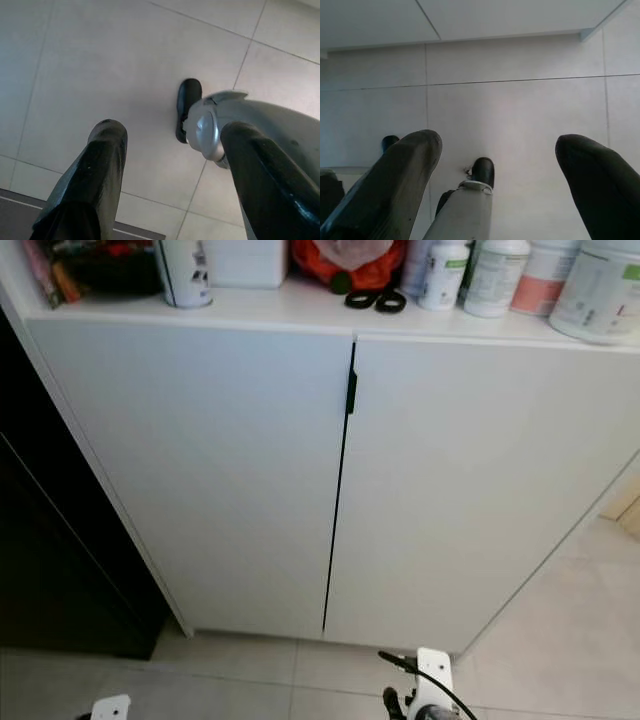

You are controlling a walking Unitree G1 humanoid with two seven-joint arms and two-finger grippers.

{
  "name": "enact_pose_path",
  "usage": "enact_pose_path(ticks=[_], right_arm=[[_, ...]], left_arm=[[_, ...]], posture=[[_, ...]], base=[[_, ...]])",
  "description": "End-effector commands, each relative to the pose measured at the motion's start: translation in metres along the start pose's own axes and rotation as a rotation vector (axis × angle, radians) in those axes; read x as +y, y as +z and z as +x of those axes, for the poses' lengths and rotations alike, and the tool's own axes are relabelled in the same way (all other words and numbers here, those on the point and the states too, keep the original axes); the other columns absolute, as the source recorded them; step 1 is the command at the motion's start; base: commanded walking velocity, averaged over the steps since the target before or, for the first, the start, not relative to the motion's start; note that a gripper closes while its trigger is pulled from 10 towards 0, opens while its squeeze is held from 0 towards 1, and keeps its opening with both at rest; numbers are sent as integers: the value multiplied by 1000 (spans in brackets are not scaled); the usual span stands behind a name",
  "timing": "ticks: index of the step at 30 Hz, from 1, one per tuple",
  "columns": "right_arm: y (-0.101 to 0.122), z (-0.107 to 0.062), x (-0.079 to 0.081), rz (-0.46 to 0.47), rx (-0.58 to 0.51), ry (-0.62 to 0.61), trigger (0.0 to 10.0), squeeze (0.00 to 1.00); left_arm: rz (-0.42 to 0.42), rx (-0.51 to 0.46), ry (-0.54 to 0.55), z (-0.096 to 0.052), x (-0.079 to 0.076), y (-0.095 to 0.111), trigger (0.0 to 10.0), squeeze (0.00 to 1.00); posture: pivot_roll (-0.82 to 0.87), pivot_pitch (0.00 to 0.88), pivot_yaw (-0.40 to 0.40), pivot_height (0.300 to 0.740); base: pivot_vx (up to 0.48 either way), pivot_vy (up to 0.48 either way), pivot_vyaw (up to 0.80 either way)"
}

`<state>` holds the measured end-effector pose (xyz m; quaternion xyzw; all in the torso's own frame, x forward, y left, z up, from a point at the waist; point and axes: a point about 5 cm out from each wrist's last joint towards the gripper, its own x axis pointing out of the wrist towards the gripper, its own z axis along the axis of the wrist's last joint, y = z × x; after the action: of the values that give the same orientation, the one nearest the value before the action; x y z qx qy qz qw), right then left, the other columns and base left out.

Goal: Restocking fridge

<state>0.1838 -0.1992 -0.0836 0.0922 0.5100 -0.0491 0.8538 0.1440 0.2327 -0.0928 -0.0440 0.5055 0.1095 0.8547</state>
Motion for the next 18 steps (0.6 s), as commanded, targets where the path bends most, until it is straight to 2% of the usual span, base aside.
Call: enact_pose_path(ticks=[1, 18], right_arm=[[2, 0, 0, 19, -9, -3, 10000, 0], [1, 0, 0, 30, -11, -4, 10000, 0]], left_arm=[[-9, -4, -7, 0, -1, 2, 10000, 0], [-15, 4, -11, 0, -1, 0, 10000, 0]], posture=[[14, 0, -61, 740], [12, 0, -59, 740]], base=[[0, 0, 0], [0, 21, 0]])
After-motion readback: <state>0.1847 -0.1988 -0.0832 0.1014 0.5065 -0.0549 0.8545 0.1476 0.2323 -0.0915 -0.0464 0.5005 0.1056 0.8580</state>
